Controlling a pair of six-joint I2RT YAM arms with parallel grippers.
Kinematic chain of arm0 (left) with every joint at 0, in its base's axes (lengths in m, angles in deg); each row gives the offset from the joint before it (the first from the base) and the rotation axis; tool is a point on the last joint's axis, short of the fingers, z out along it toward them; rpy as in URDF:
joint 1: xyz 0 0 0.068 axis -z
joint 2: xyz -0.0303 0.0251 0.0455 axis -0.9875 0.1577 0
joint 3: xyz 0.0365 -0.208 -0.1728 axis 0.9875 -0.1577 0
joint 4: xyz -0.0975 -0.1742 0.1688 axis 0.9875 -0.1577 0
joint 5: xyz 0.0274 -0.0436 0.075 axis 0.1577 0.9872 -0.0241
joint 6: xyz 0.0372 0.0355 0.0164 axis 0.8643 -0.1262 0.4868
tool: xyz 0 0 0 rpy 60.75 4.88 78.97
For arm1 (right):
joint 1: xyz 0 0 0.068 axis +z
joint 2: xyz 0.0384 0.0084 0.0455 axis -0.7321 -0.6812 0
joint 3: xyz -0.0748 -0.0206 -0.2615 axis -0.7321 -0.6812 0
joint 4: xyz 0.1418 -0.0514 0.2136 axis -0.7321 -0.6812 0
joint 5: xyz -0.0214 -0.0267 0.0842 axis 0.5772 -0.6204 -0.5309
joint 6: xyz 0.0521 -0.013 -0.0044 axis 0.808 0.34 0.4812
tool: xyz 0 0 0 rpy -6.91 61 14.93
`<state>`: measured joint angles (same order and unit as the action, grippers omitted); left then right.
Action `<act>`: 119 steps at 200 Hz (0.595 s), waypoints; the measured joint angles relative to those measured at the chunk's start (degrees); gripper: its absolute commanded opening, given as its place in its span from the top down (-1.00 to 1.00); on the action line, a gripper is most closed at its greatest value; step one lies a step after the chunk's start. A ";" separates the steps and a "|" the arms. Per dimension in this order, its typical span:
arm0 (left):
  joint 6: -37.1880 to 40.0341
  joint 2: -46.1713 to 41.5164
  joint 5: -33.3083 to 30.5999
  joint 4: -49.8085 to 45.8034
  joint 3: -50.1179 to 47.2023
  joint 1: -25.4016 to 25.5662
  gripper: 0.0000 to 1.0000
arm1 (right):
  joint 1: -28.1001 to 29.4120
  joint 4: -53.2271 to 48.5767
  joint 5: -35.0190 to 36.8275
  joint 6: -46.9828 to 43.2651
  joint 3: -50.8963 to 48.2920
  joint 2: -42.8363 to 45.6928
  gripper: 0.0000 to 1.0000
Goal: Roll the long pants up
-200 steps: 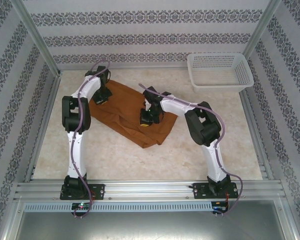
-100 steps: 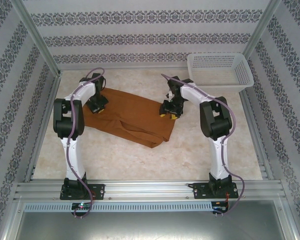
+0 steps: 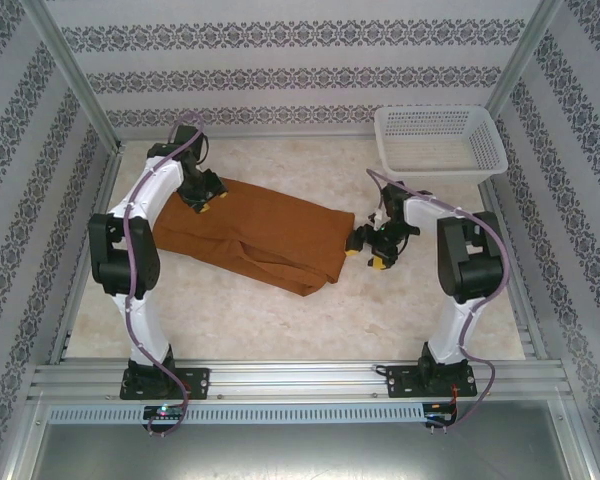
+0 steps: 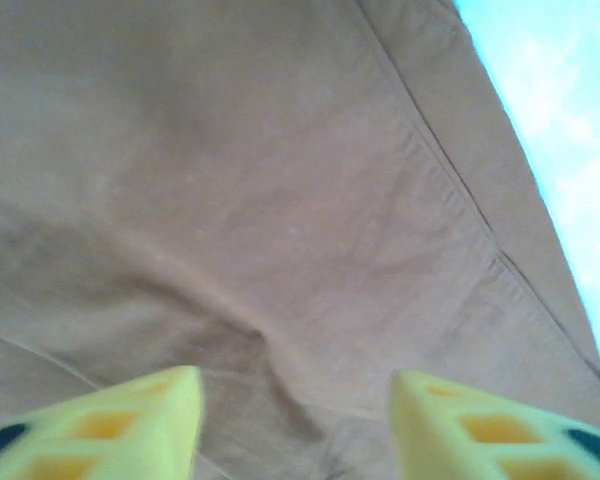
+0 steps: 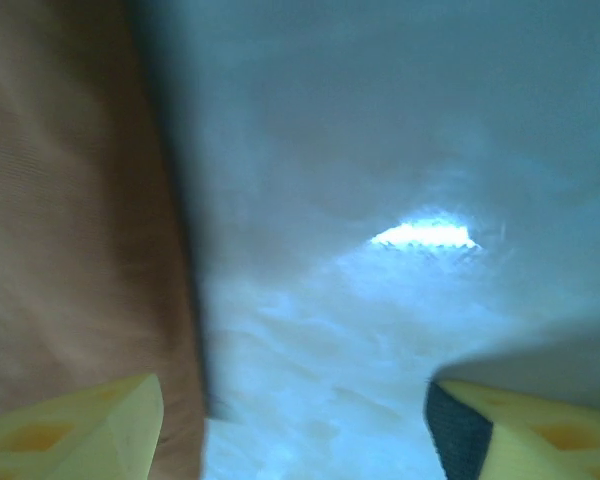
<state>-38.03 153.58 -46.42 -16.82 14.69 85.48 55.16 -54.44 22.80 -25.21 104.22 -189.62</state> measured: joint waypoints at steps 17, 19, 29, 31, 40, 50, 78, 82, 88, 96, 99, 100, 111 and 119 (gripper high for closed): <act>0.44 1.33 0.81 0.31 -0.02 0.76 0.44 | 0.87 5.18 -1.60 1.75 -2.93 1.11 -0.50; 0.35 1.53 0.85 0.33 -0.04 0.85 0.44 | 1.03 5.49 -1.53 1.99 -3.13 1.11 -0.50; 0.42 2.45 1.07 0.39 -0.07 1.18 0.44 | 1.05 6.51 -1.57 3.21 -3.43 1.70 -0.50; 0.42 2.60 1.07 0.39 -0.09 1.29 0.44 | 1.09 6.60 -1.55 3.34 -3.45 1.73 -0.50; 0.39 3.13 1.25 0.44 -0.20 1.49 0.44 | 1.51 6.82 -1.03 4.28 -3.52 1.62 -0.50; 0.39 3.43 1.25 0.44 -0.42 1.62 0.44 | 1.66 6.95 -0.83 5.31 -3.34 1.53 -0.50; 0.28 3.74 1.31 0.61 -0.87 2.01 0.44 | 3.34 5.27 1.79 8.46 -1.09 0.24 -0.50; 0.22 3.78 1.38 0.63 -0.90 2.10 0.44 | 3.67 4.81 2.27 8.92 -0.63 -0.04 -0.50; 0.20 3.82 1.44 0.63 -0.90 2.23 0.44 | 4.31 4.02 3.32 9.64 0.26 -0.55 -0.50; 0.15 3.85 1.42 0.63 -0.92 2.47 0.40 | 5.18 3.02 4.61 10.54 1.40 -1.16 -0.50; 0.15 3.89 1.42 0.66 -0.92 2.56 0.38 | 5.53 2.75 5.01 10.88 1.81 -1.36 -0.50; 0.15 3.89 1.42 0.66 -0.92 2.58 0.38 | 5.73 2.64 5.11 11.04 2.05 -1.49 -0.50; -0.04 3.96 1.44 0.63 -0.92 2.84 0.33 | 7.41 2.27 5.66 12.15 3.80 -2.49 -0.50; -0.02 4.09 1.44 0.63 -0.90 2.97 0.31 | 8.81 1.88 6.49 12.76 5.05 -3.19 -0.51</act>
<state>-38.06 157.67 -44.98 -16.19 13.80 88.45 63.97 -52.56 29.29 -12.44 109.27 -192.81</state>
